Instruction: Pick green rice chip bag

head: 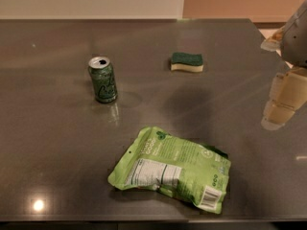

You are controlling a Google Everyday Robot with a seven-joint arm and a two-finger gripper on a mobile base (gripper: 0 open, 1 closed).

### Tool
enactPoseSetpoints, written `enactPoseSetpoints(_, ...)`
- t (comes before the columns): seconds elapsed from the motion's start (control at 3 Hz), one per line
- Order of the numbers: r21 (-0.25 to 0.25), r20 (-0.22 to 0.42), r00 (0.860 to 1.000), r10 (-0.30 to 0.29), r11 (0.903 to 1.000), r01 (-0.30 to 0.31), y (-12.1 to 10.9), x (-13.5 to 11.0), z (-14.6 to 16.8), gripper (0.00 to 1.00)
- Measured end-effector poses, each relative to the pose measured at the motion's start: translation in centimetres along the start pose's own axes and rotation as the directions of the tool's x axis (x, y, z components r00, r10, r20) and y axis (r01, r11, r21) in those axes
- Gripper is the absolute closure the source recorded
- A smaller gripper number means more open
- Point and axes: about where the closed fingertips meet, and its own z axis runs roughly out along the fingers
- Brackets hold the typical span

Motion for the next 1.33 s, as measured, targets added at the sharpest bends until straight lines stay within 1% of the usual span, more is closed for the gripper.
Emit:
enactPoseSetpoints(0.33,0.004,-0.001,1.000,-0.007,1.0000,0.007,0.0,-0.2,-0.1,0.00)
enactPoseSetpoints(0.67,-0.013,-0.035,0.996,-0.085,0.9963,0.085,0.6,-1.5,0.8,0.00)
enactPoseSetpoints(1.0,-0.072,-0.063,0.986,-0.154,0.9862,0.149,2.3,-2.3,3.1,0.00)
enactPoseSetpoints(1.33,-0.153,-0.078,0.974,-0.211,0.9683,0.198,4.9,-3.2,5.6,0.00)
